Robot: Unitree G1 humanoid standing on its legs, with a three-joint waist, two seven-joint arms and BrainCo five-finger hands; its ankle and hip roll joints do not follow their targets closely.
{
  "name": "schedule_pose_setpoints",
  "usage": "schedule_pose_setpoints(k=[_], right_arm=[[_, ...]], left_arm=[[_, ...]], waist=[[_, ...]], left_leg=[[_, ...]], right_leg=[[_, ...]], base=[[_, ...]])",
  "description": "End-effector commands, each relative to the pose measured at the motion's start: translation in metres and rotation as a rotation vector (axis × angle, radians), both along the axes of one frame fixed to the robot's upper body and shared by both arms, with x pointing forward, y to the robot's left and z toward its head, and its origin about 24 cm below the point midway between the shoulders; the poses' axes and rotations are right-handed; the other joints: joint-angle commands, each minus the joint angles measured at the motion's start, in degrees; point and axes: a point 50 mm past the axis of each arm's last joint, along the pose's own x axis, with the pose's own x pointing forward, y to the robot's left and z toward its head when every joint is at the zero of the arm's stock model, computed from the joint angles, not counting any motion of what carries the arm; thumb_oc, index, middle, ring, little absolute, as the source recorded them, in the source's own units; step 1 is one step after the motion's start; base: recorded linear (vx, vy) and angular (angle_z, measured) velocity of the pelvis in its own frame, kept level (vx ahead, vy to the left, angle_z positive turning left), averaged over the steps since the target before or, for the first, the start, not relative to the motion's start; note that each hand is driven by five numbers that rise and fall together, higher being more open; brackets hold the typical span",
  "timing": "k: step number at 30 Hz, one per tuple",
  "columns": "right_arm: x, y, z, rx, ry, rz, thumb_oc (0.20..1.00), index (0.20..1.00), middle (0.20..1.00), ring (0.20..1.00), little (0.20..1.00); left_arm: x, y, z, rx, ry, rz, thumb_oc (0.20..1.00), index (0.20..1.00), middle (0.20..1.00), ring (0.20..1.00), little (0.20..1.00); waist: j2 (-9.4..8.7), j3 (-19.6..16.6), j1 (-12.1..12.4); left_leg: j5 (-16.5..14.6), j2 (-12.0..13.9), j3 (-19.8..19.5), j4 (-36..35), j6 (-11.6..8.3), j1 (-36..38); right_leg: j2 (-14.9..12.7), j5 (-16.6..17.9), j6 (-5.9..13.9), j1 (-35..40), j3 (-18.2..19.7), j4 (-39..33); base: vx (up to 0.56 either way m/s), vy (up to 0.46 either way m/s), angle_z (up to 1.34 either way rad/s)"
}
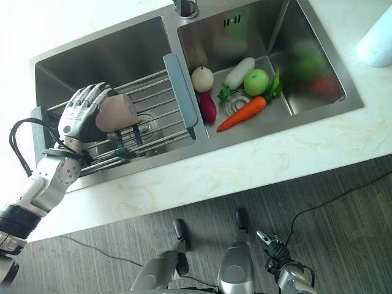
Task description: Place the dishes in the dishwasher.
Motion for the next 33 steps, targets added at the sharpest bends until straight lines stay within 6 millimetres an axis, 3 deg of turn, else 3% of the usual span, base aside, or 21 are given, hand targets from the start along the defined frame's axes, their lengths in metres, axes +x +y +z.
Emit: schedule_pose_setpoints(k=[1, 9, 17, 33], right_arm=[[-0.005, -0.005, 0.001, -0.011, -0.017, -0.031, 1.000, 1.000, 1.000, 1.000, 1.000], [-0.004, -0.005, 0.002, -0.010, -0.017, -0.023, 1.000, 1.000, 1.000, 1.000, 1.000], [-0.004, -0.002, 0.001, -0.004, -0.023, -0.031, 1.000, 1.000, 1.000, 1.000, 1.000], [-0.001, -0.005, 0.004, -0.013, -0.032, -0.041, 1.000, 1.000, 1.000, 1.000, 1.000]], left_arm=[[-0.004, 0.016, -0.034, 0.038, 0.103, 0.086, 1.000, 1.000, 1.000, 1.000, 1.000], [-0.003, 0.026, -0.033, 0.098, 0.057, 0.147, 1.000, 1.000, 1.000, 1.000, 1.000], [-0.010, 0.029, -0.036, 0.032, 0.010, 0.156, 1.000, 1.000, 1.000, 1.000, 1.000], [-0.019, 0.005, -0.058, 0.017, 0.191, 0.060, 1.000, 1.000, 1.000, 1.000, 1.000]], waist=[[-3.07, -0.2, 0.8], [-3.28, 0.0, 0.6], [-3.10, 0.2, 1.3], [-2.21, 0.4, 1.8]], left_leg=[[-4.4, 1.2, -4.7, 6.9, -1.42, -4.6], [-4.4, 1.2, -4.6, 6.8, -1.40, -4.6], [-4.5, 1.0, -5.3, 6.9, -1.31, -4.9], [-4.5, 0.5, -5.5, 6.5, -1.14, -4.6]], right_leg=[[-3.7, -1.0, 3.30, -5.1, -1.2, 7.3], [-3.6, -0.9, 3.25, -5.4, -1.0, 7.4], [-3.7, -1.0, 3.19, -5.5, -1.1, 7.5], [-4.1, -0.8, 3.39, -4.8, -1.8, 6.8]], base=[[0.00, 0.000, 0.00], [0.00, 0.000, 0.00], [0.00, 0.000, 0.00], [0.00, 0.000, 0.00]])
